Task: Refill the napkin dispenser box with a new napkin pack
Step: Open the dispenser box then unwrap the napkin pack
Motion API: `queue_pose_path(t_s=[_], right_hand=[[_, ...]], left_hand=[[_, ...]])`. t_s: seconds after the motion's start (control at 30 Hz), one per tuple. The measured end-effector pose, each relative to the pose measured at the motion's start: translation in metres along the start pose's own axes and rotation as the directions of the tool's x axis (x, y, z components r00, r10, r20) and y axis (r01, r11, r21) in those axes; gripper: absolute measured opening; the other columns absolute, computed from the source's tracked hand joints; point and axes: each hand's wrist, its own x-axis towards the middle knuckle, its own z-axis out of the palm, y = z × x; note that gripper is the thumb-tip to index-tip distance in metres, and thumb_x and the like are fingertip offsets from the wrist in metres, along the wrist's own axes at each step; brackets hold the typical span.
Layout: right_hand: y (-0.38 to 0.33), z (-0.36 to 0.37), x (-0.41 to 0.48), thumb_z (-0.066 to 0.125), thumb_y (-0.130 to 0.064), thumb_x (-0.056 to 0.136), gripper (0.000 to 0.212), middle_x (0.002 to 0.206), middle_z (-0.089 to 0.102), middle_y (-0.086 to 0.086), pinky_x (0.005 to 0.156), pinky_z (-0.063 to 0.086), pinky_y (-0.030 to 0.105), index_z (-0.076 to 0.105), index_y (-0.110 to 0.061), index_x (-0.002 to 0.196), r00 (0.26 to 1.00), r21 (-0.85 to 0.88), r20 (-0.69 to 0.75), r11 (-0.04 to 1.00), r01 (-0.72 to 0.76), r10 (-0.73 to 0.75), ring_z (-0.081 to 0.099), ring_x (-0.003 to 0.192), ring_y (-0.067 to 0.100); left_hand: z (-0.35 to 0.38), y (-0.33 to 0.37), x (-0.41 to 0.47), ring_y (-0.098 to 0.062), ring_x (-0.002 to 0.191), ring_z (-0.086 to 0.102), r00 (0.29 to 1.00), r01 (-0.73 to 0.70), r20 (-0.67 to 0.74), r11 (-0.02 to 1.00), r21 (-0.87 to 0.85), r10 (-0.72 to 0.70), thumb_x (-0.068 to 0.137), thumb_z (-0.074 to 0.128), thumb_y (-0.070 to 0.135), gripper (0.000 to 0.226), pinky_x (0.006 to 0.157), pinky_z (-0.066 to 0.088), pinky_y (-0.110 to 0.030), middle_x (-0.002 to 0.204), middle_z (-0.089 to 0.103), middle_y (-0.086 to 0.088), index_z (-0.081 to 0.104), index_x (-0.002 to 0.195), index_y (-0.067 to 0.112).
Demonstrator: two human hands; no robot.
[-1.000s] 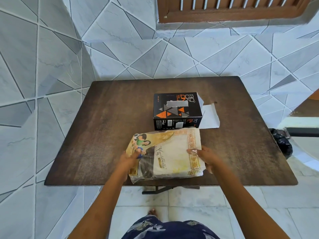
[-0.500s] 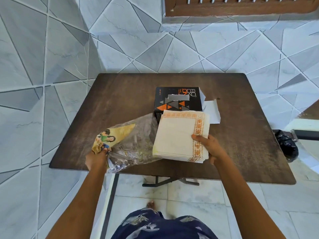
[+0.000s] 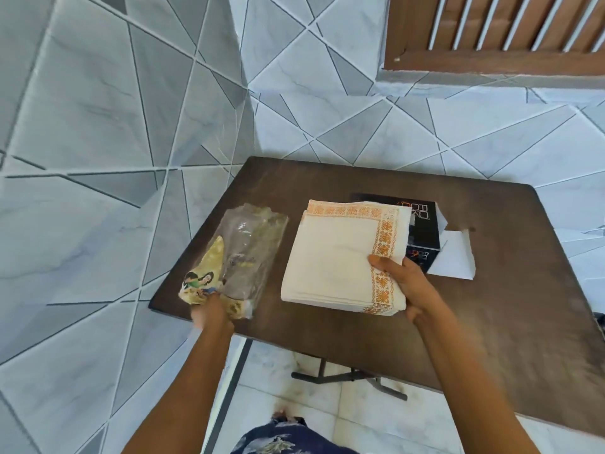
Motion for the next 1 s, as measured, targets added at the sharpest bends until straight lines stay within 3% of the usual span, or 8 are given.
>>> queue_pose_path(t_s=[0.13, 0.3, 0.43, 0.57, 0.7, 0.83, 0.9, 1.0], right_hand=[[0.001, 0.044, 0.026, 0.064, -0.011, 0.080, 0.020, 0.095, 0.073, 0.005, 0.082, 0.054, 0.043, 0.063, -0.015, 0.099, 0.998, 0.004, 0.055, 1.000, -0.030, 0.030, 0.069, 0.086, 0.023], [0.016, 0.101, 0.066, 0.062, -0.009, 0.081, 0.027, 0.099, 0.070, 0.009, 0.076, 0.056, 0.038, 0.059, -0.010, 0.108, 0.993, 0.099, 0.089, 0.991, -0.092, 0.083, 0.068, 0.088, 0.023], [0.036, 0.135, 0.103, 0.060, -0.012, 0.082, 0.034, 0.089, 0.075, 0.004, 0.064, 0.060, 0.033, 0.055, -0.010, 0.116, 0.978, 0.259, 0.152, 0.949, -0.178, 0.142, 0.072, 0.081, 0.019], [0.063, 0.153, 0.130, 0.083, -0.021, 0.056, 0.068, 0.104, 0.072, 0.008, 0.078, 0.058, 0.043, 0.055, -0.012, 0.117, 0.965, 0.315, 0.164, 0.916, -0.248, 0.205, 0.069, 0.095, 0.025], [0.090, 0.151, 0.146, 0.065, -0.012, 0.078, 0.052, 0.123, 0.060, 0.017, 0.087, 0.050, 0.051, 0.047, -0.007, 0.127, 0.963, 0.274, 0.036, 0.924, -0.267, 0.268, 0.060, 0.107, 0.032], [0.107, 0.137, 0.153, 0.064, -0.009, 0.081, 0.048, 0.117, 0.062, 0.017, 0.081, 0.052, 0.049, 0.048, -0.005, 0.126, 0.939, 0.259, -0.099, 0.920, -0.294, 0.328, 0.062, 0.099, 0.031], [0.109, 0.134, 0.154, 0.065, -0.008, 0.080, 0.046, 0.111, 0.064, 0.016, 0.078, 0.053, 0.046, 0.050, -0.003, 0.123, 0.933, 0.223, -0.161, 0.933, -0.284, 0.323, 0.063, 0.092, 0.029], [0.110, 0.135, 0.158, 0.065, -0.006, 0.079, 0.044, 0.112, 0.062, 0.018, 0.079, 0.052, 0.046, 0.051, -0.002, 0.120, 0.930, 0.163, -0.220, 0.951, -0.262, 0.294, 0.063, 0.087, 0.028]], left_hand=[[0.015, -0.006, 0.004, -0.037, 0.106, 0.059, 0.988, -0.117, 0.094, 0.993, -0.035, 0.119, 0.084, 0.064, 0.017, 0.044, 0.086, 0.049, -0.041, 0.121, 0.060, -0.021, 0.052, 0.121, -0.001], [0.025, -0.001, 0.027, -0.029, 0.100, 0.060, 0.940, -0.025, 0.339, 0.999, -0.046, 0.039, 0.086, 0.063, 0.026, 0.045, 0.081, 0.054, -0.040, 0.117, 0.060, -0.013, 0.049, 0.126, 0.012], [0.022, 0.006, 0.051, -0.021, 0.082, 0.062, 0.904, 0.037, 0.428, 0.999, -0.025, -0.023, 0.087, 0.062, 0.019, 0.037, 0.056, 0.054, -0.027, 0.102, 0.063, -0.011, 0.053, 0.120, 0.006], [0.016, 0.018, 0.073, -0.018, 0.079, 0.062, 0.883, 0.096, 0.461, 0.995, 0.011, -0.091, 0.084, 0.065, 0.014, 0.031, 0.058, 0.055, -0.028, 0.095, 0.066, -0.009, 0.055, 0.113, 0.010], [0.012, 0.028, 0.094, -0.019, 0.081, 0.062, 0.878, 0.142, 0.459, 0.990, 0.017, -0.134, 0.082, 0.067, 0.014, 0.033, 0.062, 0.053, -0.029, 0.093, 0.065, -0.009, 0.055, 0.112, 0.007], [0.010, 0.035, 0.110, -0.019, 0.078, 0.059, 0.910, 0.112, 0.401, 0.994, 0.016, -0.109, 0.081, 0.066, 0.008, 0.036, 0.061, 0.052, -0.030, 0.104, 0.061, -0.014, 0.053, 0.115, 0.009], [0.009, 0.037, 0.114, -0.021, 0.083, 0.060, 0.942, 0.019, 0.335, 0.999, 0.040, -0.032, 0.080, 0.065, 0.007, 0.038, 0.062, 0.052, -0.030, 0.109, 0.062, -0.015, 0.051, 0.115, 0.008], [0.009, 0.043, 0.114, -0.033, 0.104, 0.057, 0.958, -0.260, 0.178, 0.942, 0.210, 0.225, 0.079, 0.067, 0.010, 0.052, 0.078, 0.051, -0.038, 0.124, 0.054, -0.018, 0.043, 0.125, 0.011]])
